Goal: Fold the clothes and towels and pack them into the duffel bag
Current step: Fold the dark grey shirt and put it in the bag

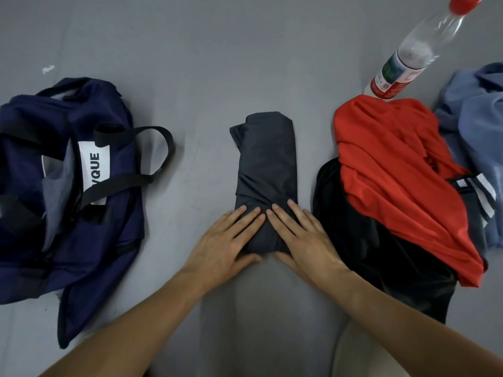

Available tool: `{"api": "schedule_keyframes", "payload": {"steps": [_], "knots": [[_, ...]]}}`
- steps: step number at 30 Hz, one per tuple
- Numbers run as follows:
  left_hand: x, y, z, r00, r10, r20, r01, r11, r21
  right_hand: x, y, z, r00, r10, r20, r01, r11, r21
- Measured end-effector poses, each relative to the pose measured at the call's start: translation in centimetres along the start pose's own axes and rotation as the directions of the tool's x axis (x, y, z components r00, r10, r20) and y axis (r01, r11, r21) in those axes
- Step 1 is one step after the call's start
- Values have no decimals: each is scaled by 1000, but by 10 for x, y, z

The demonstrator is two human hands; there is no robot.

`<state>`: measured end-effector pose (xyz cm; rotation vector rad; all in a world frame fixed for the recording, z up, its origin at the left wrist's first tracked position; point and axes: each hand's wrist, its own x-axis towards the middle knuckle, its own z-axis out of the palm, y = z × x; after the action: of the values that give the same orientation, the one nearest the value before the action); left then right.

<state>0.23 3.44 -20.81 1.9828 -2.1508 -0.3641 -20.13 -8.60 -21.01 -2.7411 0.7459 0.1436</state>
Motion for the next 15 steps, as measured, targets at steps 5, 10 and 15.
{"api": "schedule_keyframes", "payload": {"steps": [5,10,15], "knots": [[3,-7,2,1000,-16,20,17,1000,-25,-5,5,1,997,-47,-66,49,998,28],[14,-4,-11,995,-93,-22,88,986,-145,3,5,-11,985,-17,-174,49,982,180],[27,2,-40,941,-297,160,335,873,-354,19,4,-53,960,187,207,-259,874,411]]}}
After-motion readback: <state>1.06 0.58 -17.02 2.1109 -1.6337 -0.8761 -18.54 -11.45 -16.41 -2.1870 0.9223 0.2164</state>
